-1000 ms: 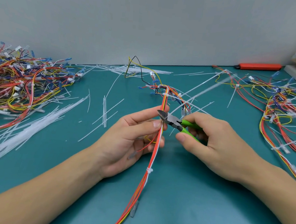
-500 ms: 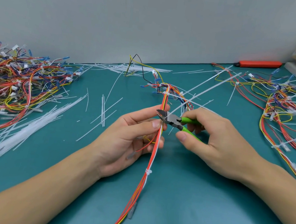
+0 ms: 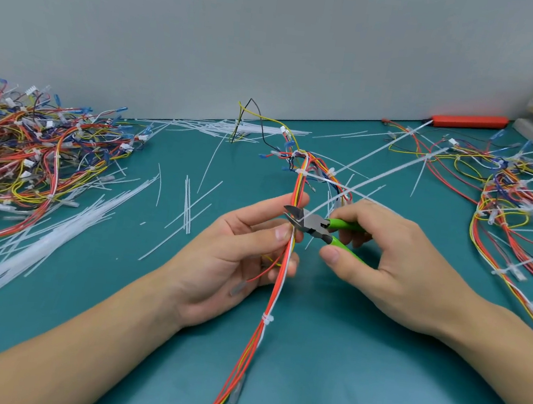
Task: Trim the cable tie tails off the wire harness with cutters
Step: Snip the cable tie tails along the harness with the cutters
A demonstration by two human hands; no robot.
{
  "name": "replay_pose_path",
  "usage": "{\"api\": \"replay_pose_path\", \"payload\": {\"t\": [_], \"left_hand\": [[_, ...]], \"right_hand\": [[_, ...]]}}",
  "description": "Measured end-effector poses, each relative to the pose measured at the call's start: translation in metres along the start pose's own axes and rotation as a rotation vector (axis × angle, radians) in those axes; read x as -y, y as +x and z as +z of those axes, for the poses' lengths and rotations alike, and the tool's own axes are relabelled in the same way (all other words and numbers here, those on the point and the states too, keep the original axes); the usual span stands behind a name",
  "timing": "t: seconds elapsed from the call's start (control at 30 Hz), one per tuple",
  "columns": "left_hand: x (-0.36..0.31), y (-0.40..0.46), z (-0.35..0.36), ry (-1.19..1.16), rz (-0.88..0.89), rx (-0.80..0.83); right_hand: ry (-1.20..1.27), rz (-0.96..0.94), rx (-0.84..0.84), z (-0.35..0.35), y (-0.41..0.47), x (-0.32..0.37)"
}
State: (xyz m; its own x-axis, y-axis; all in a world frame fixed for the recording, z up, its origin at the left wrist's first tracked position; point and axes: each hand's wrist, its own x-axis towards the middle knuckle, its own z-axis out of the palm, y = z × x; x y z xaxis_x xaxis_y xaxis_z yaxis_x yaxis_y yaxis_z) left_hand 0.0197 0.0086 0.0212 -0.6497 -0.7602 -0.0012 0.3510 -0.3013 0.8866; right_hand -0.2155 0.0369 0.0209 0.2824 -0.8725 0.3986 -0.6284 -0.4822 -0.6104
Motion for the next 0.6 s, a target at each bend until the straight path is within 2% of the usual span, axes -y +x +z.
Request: {"api": "replay_pose_path", "payload": {"t": [0.6], "left_hand": [[-0.0024, 0.0003, -0.0001, 0.03, -0.043, -0.006]], "right_hand": [[-0.077, -0.098, -0.035, -0.0016, 0.0025, -0.0053]]}}
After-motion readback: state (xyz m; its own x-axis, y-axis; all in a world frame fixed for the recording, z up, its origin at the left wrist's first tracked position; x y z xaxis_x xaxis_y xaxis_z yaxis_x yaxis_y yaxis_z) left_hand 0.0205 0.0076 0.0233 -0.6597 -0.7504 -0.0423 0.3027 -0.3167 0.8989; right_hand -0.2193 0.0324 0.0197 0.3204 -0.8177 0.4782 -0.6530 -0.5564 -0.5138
